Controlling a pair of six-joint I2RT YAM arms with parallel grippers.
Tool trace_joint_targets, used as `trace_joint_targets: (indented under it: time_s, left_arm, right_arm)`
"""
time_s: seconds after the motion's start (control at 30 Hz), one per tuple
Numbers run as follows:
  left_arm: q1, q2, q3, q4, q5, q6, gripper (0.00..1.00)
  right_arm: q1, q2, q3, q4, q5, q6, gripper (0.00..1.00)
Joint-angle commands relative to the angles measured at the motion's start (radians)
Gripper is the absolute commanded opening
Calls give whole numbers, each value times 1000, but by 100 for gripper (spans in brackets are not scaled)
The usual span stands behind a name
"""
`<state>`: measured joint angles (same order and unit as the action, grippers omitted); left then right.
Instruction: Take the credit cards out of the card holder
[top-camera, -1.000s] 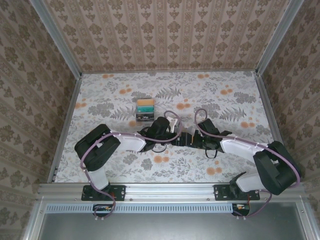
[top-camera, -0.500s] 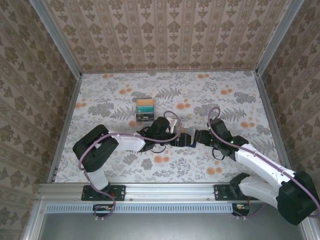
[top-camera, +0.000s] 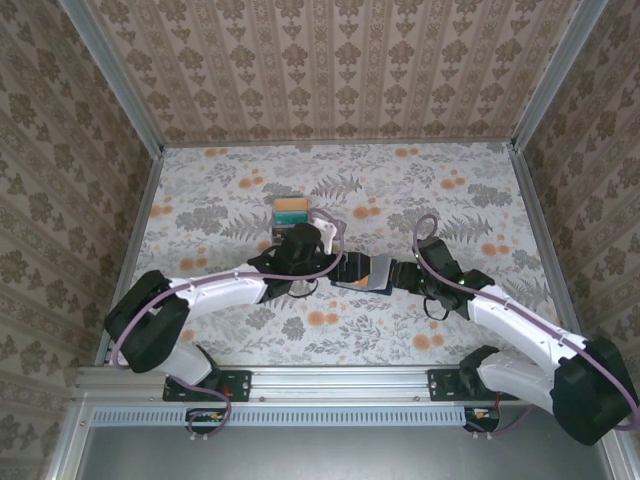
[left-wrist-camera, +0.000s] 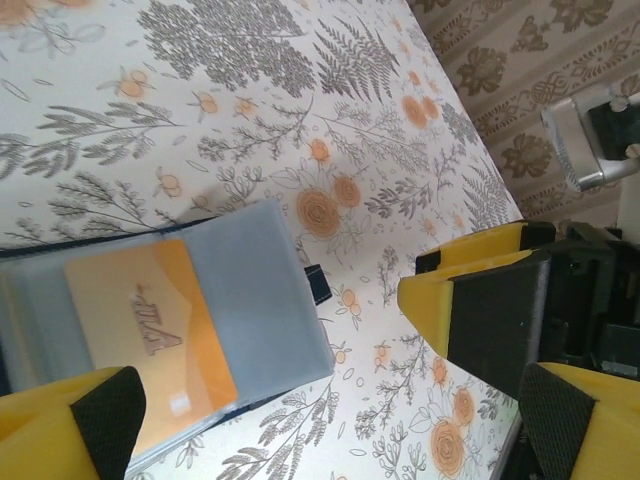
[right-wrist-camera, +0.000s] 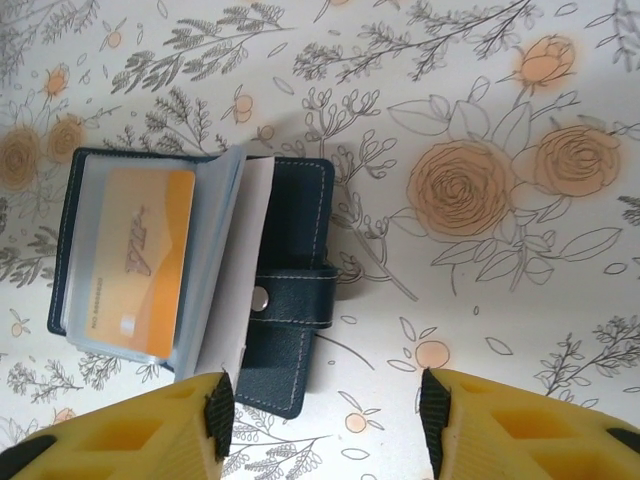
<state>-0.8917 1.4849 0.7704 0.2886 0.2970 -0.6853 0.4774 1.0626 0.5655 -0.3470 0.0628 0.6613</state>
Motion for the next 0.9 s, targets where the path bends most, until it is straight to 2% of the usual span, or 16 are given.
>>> trace_joint_targets:
  time_s: [0.0,0.07,0.2,0.3,0.4,0.5,0.6,0.7,0.73,0.87]
  left_arm:
    - [15,-22,-39,-48,-31,33,100]
    - [24,-26,-50,-46,-32,29,100]
    - [44,-30,-78,-35,-39,14,95]
    - [62,-31,-98,-22,-46,7,84]
    - [77,-12,-102,-25,-50,5,67]
    - [83,26,-83,-36,-43,17,50]
    - [86,73,-54,-37,-35,27,40]
    - [91,130,-16,-54,-29,39,21]
    - [91,148,-5,-55,-26,44,18]
    - [97,210,27,-71,-25,52,18]
  right_arm:
    - [8,30,63,23,-60,-6,51]
    - [26,57,89,32,-76,-10,48]
    - [63,107,134,53,-98,-15,36]
    - [72,162,154,89,-139,2,28]
    - [72,221,163,121,-172,21,23]
    - [73,271,165,139,-179,39,22]
    - [68,314,158,164,-194,48,22]
    - [50,359,134,215,-236,65,22]
    - [41,367,122,241,-258,74,23]
    - [14,394,90,317,-321,101,25]
